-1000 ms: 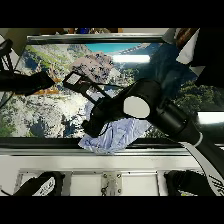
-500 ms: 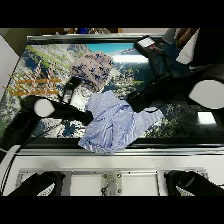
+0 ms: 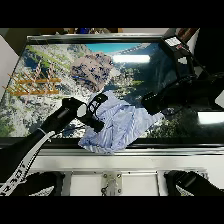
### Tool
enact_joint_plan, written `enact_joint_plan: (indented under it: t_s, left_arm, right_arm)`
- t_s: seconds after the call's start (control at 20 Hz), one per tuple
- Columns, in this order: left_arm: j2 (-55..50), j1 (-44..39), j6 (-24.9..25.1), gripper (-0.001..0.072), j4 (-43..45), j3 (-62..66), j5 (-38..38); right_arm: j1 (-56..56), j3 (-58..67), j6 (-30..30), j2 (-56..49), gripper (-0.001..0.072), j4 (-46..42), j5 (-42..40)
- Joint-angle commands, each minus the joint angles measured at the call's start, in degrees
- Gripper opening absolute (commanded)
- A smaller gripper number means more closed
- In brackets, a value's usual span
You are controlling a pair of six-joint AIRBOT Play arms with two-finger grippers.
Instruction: Fold the clothes and pants, and hang the long-sleeved shirts on hangers.
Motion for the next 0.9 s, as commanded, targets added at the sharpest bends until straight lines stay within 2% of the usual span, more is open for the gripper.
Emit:
enact_joint_plan:
  t_s: [0.0,0.05,0.15,0.25,0.4,0.55,0.7,0.85]
  left_arm:
    - [-0.74,2.86,-0.87,0.0280,-3.30,0.39,-0.28]
    - [0.37,4.20,-0.94,0.0018,-4.02,0.39,0.02]
    - [2.93,6.84,-0.98,0.0016,-6.32,0.39,0.48]
    - [5.22,9.20,-0.94,0.0016,-8.72,0.39,0.55]
    - [7.37,10.69,-0.96,0.0016,-9.33,0.39,0.50]
    - [7.98,10.62,-0.98,0.0016,-9.31,0.39,0.31]
    - [7.98,10.62,-0.98,0.0016,-9.29,0.39,0.00]
    - [7.98,10.62,-0.98,0.0017,-9.29,0.39,-0.07]
  right_arm:
    - [-0.11,-2.91,2.19,0.22,0.0583,-0.02,1.07]
    - [-0.11,-5.14,3.76,0.15,0.0583,-0.02,1.05]
    - [-0.11,-11.76,9.64,-0.09,0.0583,0.00,-1.22]
    - [0.17,-19.56,17.73,-0.76,0.0583,0.72,-6.84]
    - [2.12,-28.28,24.74,-4.17,0.0584,4.52,-16.74]
    - [7.39,-28.98,26.93,-13.66,0.0584,6.62,-26.29]
    - [7.96,-28.98,26.97,-19.69,0.0586,13.16,-28.94]
    - [8.33,-28.98,24.41,-24.72,0.0586,20.00,-31.12]
